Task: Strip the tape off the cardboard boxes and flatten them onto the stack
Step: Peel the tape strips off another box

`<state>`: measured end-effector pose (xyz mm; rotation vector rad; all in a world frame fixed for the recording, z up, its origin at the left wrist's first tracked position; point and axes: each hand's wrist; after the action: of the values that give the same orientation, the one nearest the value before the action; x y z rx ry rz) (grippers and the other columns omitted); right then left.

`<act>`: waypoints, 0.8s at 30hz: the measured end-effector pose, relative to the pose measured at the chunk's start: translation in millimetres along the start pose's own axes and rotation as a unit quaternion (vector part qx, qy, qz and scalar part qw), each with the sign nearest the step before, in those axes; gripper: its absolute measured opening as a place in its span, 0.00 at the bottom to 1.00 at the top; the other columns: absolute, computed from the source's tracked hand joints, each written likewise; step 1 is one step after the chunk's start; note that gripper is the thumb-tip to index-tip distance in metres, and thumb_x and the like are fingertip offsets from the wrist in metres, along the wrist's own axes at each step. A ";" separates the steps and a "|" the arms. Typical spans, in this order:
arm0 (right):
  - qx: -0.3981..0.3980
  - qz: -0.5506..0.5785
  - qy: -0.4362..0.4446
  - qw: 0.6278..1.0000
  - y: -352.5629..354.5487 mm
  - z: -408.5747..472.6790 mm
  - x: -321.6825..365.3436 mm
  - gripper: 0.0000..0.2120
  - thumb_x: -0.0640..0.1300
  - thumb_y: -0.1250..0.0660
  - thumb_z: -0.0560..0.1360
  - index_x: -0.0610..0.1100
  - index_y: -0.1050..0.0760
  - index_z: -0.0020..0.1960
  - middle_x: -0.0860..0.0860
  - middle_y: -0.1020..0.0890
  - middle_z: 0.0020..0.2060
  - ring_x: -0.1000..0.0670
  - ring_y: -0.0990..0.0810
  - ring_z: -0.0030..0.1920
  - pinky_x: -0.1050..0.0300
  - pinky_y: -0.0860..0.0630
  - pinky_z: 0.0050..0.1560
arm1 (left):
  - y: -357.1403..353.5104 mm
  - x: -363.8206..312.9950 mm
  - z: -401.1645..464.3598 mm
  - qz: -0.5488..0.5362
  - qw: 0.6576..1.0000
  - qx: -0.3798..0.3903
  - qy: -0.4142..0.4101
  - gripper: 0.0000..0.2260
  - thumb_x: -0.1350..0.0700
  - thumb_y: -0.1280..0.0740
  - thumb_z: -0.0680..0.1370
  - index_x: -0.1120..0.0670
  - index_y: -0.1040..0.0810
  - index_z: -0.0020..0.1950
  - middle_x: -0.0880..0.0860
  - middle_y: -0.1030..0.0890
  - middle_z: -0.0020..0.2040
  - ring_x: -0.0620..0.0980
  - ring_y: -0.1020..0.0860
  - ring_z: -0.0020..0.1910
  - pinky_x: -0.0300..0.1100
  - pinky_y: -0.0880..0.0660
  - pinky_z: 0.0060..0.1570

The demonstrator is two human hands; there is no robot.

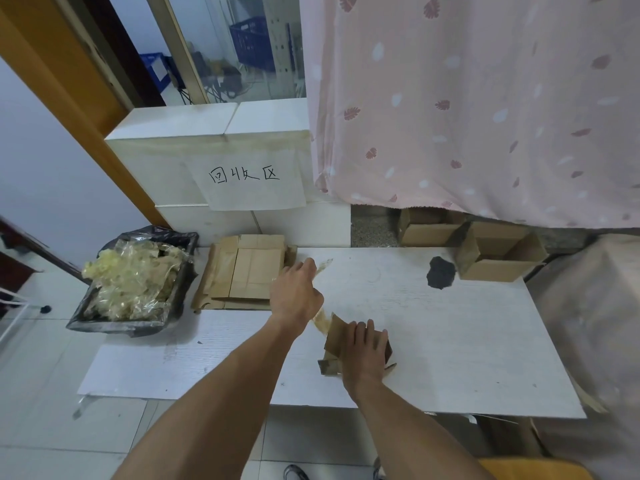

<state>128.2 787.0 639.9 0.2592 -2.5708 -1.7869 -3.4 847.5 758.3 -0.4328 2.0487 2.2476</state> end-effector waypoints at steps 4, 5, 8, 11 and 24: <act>0.013 0.012 -0.003 1.000 2.7 -0.4 -1.6 0.44 0.50 0.29 0.75 0.40 0.53 0.78 0.42 0.44 0.77 0.37 0.53 0.79 0.40 0.52 0.76 | -2.7 5.0 1.5 0.039 0.998 0.011 -0.039 0.18 0.62 0.35 0.69 0.52 0.27 0.58 0.48 0.21 0.49 0.50 0.29 0.45 0.41 0.33 0.42; 0.010 0.014 -0.002 1.000 2.6 -1.2 -1.3 0.44 0.49 0.29 0.75 0.40 0.54 0.78 0.42 0.44 0.77 0.37 0.53 0.79 0.41 0.52 0.76 | -3.4 5.4 2.0 0.049 0.998 0.012 -0.045 0.18 0.61 0.36 0.69 0.52 0.27 0.58 0.48 0.21 0.49 0.50 0.28 0.47 0.42 0.33 0.45; 0.008 0.022 -0.003 1.000 3.5 -2.8 -1.4 0.42 0.48 0.30 0.76 0.39 0.54 0.78 0.41 0.44 0.77 0.37 0.53 0.79 0.42 0.51 0.76 | -6.9 6.1 1.9 0.067 0.996 0.010 -0.054 0.18 0.59 0.36 0.71 0.52 0.27 0.60 0.48 0.21 0.54 0.51 0.27 0.53 0.44 0.32 0.54; 0.008 0.029 -0.010 1.000 4.8 -2.9 -2.1 0.42 0.46 0.30 0.76 0.38 0.54 0.78 0.41 0.44 0.77 0.37 0.53 0.79 0.43 0.51 0.76 | -11.8 7.3 0.0 0.108 0.992 0.008 -0.068 0.19 0.57 0.38 0.75 0.52 0.30 0.66 0.50 0.26 0.67 0.53 0.31 0.67 0.49 0.37 0.67; 0.003 0.035 -0.013 0.999 2.5 -3.3 -9.1 0.42 0.45 0.30 0.75 0.38 0.54 0.78 0.41 0.44 0.76 0.37 0.53 0.79 0.44 0.50 0.76 | -7.0 3.8 3.2 0.200 0.978 0.032 -0.041 0.29 0.63 0.40 0.76 0.51 0.42 0.77 0.47 0.47 0.81 0.55 0.57 0.80 0.75 0.59 0.69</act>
<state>137.1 786.0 644.2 0.1441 -2.5682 -1.7710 -5.9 850.9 750.8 0.0889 2.3270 2.3405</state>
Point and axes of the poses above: each hand's wrist, its own z-axis towards the middle knuckle, its own y-axis out of the back of the hand, x = y × z
